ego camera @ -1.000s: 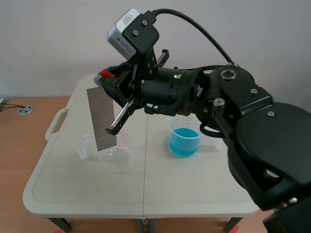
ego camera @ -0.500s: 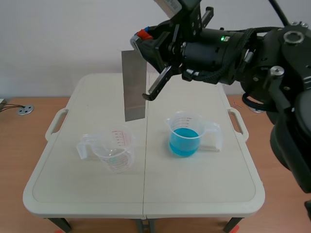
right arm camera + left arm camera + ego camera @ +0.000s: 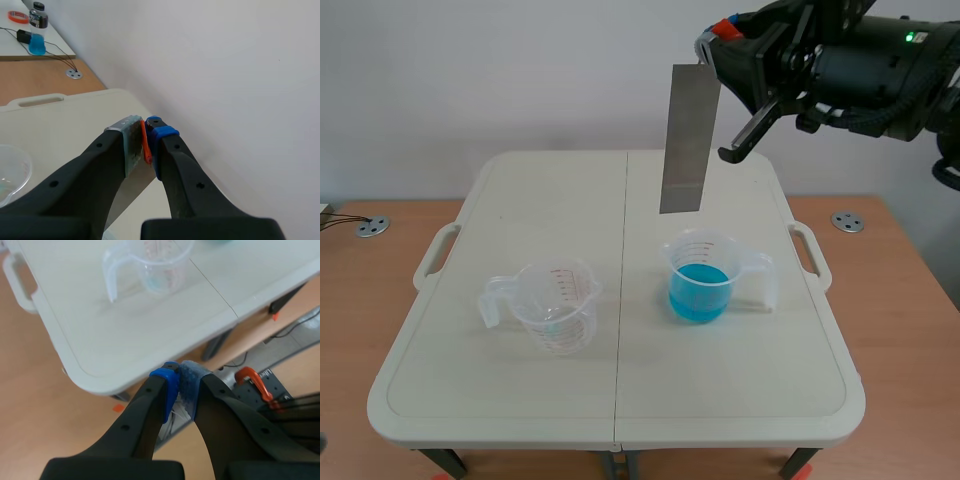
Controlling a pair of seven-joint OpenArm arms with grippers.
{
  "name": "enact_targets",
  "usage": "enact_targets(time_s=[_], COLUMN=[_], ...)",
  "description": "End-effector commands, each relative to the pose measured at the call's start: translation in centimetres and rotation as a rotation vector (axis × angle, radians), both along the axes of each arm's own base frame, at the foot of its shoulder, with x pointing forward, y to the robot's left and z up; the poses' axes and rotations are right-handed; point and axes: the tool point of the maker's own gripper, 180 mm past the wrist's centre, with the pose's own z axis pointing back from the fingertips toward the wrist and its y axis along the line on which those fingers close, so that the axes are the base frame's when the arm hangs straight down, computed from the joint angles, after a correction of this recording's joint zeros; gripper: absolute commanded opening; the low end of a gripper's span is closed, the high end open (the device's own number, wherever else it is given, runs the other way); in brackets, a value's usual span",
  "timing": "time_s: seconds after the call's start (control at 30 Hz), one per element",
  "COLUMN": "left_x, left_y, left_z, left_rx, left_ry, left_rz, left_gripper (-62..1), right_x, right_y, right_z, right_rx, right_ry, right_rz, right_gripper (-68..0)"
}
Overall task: Hold the metal plate by the orange handle, dip it into the blue solution, take it out and point at it, then put the plate back in the beaker on the left.
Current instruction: 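Move the plate over the blue solution, then point at the plate with the left hand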
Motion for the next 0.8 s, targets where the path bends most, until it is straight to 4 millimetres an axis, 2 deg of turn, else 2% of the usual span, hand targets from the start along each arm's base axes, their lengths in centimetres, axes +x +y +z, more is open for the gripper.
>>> enact_targets(time_s=[0.0, 0.2, 0.4, 0.53, 0.77], left_x=[1.7, 6.1, 9.8, 11.8, 14.4], left_y=[-0.8, -2.9, -5.5, -7.4, -10.4], left_z=[1.4, 3.7, 5.0, 4.3, 1.6], left_rx=[-0.020, -0.018, -0.003, 0.005, -0.006], left_ry=[-0.073, -0.212, -0.282, -0.299, -0.279], left_rz=[-0.030, -0.130, -0.214, -0.266, -0.332], left_gripper=[-59.4, -59.4, -59.4, -59.4, -59.4], right_x=[-0.2, -0.3, -0.7, -0.8, -0.8], right_y=[-0.4, -1.6, -1.7, -1.6, -1.6], right_z=[1.2, 0.2, -0.9, -1.0, -0.9], right_rx=[0.026, 0.028, 0.031, 0.036, 0.041], right_ry=[-0.030, 0.004, 0.042, 0.043, 0.043], right_rz=[0.003, -0.037, -0.039, -0.038, -0.036], right_gripper=[-66.2, -66.2, -66.2, -66.2, -66.2])
